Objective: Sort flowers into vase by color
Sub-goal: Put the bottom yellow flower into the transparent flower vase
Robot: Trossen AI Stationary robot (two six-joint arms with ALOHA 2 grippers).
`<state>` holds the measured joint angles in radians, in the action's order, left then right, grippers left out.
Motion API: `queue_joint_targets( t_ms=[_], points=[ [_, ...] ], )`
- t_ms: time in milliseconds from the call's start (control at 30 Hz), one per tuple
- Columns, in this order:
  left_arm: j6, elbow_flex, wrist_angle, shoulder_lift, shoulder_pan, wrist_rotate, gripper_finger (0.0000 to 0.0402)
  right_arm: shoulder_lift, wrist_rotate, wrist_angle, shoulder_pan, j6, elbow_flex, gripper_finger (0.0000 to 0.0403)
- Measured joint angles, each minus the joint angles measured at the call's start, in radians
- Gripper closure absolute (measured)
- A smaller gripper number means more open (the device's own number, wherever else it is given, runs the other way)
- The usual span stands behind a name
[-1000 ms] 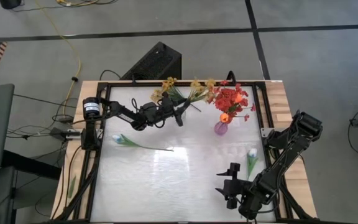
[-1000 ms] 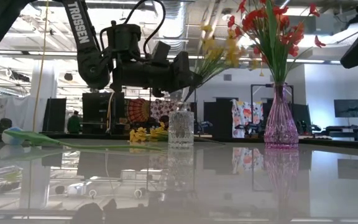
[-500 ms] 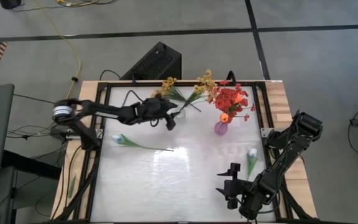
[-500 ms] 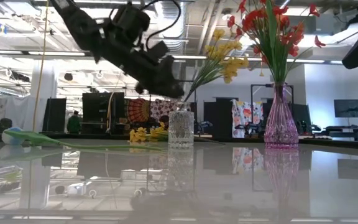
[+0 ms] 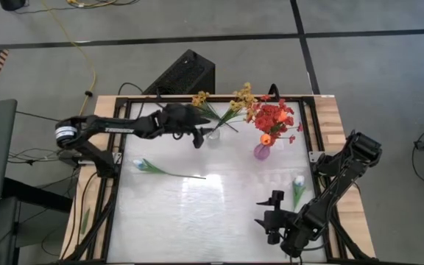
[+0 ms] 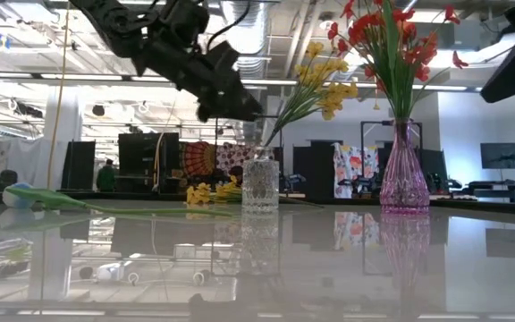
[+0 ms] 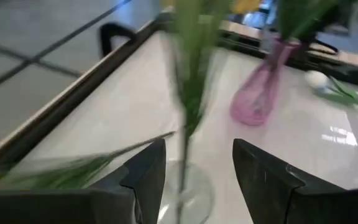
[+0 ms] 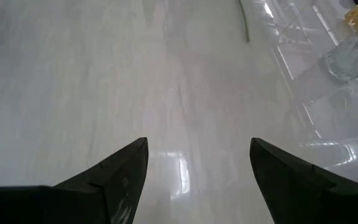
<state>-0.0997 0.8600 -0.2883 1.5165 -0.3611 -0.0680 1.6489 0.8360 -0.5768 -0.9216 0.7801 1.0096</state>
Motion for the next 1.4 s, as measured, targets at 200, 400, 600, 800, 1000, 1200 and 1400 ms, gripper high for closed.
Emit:
queue_joint_targets(
  t_ms=[200,400,600,800,1000,1200,1400],
  points=[
    [0.081,0.079,-0.010,0.065,0.019,-0.003,0.0225,0.000,0.000,0.004,0.023,-0.026,0.000,0.0097],
    [0.086,0.137,0.073,0.107,0.029,-0.005,0.0179,0.000,0.000,0.000,0.028,-0.032,0.000,0.0097],
    [0.110,0.147,0.021,0.133,0.036,0.049,0.0122,0.000,0.000,0.000,0.029,-0.048,0.000,0.0097],
    [0.104,0.195,-0.003,0.215,0.037,0.109,0.0106,0.000,0.000,0.007,0.041,-0.056,0.000,0.0097],
    [0.122,0.324,0.046,0.324,0.048,0.180,0.0106,0.000,0.000,0.009,0.048,-0.071,0.001,0.0097],
    [0.119,0.432,0.127,0.356,0.046,0.202,0.0106,0.000,0.000,0.005,0.047,-0.074,0.001,0.0097],
    [0.117,0.452,0.131,0.356,0.049,0.217,0.0139,0.000,0.000,-0.002,0.047,-0.082,0.000,0.0097]
  ],
)
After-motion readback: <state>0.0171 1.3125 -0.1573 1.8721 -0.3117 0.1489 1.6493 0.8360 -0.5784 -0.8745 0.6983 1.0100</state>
